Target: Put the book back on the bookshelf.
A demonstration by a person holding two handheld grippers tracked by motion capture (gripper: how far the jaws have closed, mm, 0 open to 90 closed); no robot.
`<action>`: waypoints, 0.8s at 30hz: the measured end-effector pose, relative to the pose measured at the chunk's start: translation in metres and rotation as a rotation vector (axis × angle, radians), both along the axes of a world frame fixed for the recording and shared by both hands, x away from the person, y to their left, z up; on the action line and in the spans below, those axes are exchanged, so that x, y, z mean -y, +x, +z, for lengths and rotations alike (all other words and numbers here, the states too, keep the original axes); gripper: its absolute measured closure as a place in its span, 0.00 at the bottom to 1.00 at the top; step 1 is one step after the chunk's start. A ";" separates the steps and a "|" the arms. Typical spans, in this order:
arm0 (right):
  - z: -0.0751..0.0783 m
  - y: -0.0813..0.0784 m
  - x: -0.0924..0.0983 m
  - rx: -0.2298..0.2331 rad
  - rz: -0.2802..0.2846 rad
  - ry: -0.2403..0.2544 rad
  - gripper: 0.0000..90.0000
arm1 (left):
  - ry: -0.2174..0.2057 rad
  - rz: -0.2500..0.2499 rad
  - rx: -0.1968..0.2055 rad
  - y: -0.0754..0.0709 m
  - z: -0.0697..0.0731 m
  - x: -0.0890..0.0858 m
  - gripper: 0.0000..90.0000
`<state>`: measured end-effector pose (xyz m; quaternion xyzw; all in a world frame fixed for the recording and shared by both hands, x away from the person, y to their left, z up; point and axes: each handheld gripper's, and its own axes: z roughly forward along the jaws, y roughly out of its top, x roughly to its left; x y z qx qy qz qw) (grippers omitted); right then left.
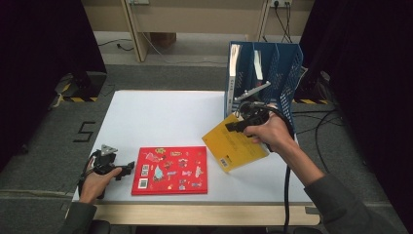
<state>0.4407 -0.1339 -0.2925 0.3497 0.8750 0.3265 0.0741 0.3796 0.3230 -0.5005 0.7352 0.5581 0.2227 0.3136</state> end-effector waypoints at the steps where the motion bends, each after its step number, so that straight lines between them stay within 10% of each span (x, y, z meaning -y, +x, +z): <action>1: 0.000 0.000 0.000 -0.001 -0.001 0.000 0.80 | 0.000 0.000 0.001 0.000 0.000 0.000 0.14; 24: -0.017 0.009 0.010 -0.033 -0.058 -0.004 0.81 | 0.004 0.000 -0.002 0.000 0.000 0.001 0.14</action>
